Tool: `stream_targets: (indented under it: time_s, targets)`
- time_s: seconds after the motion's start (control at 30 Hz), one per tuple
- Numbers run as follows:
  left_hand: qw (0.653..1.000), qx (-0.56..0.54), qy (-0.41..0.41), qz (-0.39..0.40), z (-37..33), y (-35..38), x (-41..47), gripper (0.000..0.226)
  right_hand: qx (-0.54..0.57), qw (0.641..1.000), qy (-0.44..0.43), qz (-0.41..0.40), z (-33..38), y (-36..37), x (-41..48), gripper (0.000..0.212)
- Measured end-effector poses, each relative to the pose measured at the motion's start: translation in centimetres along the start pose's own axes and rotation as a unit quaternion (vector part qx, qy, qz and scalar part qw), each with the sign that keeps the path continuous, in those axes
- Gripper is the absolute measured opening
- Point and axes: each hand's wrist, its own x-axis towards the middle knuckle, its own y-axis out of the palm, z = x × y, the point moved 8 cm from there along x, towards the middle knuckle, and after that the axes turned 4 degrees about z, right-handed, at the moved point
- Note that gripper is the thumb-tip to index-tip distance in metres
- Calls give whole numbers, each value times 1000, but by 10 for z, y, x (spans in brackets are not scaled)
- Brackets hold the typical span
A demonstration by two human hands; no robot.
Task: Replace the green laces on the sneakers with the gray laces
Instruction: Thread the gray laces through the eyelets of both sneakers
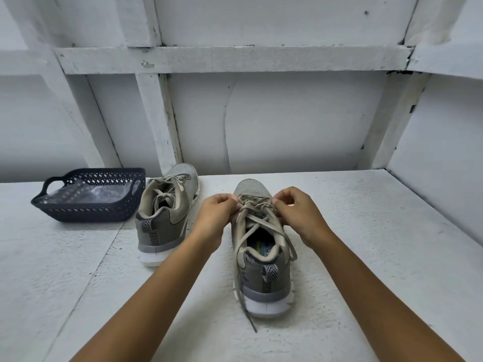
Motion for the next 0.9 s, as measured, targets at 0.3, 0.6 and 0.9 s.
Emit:
stream_targets:
  time_s: [0.3,0.6,0.9]
  targets:
    - [920,381,67,63,-40,22,-6,10,-137,980,-20,144,38,13,-2,12]
    - [919,392,38,9,-36,24,-6,21,-276,955,-10,107,39,16,-2,28]
    - [999,-14,-19,-35,-9,5,-19,25,-83,996,10,-10,8,-5,-17,24]
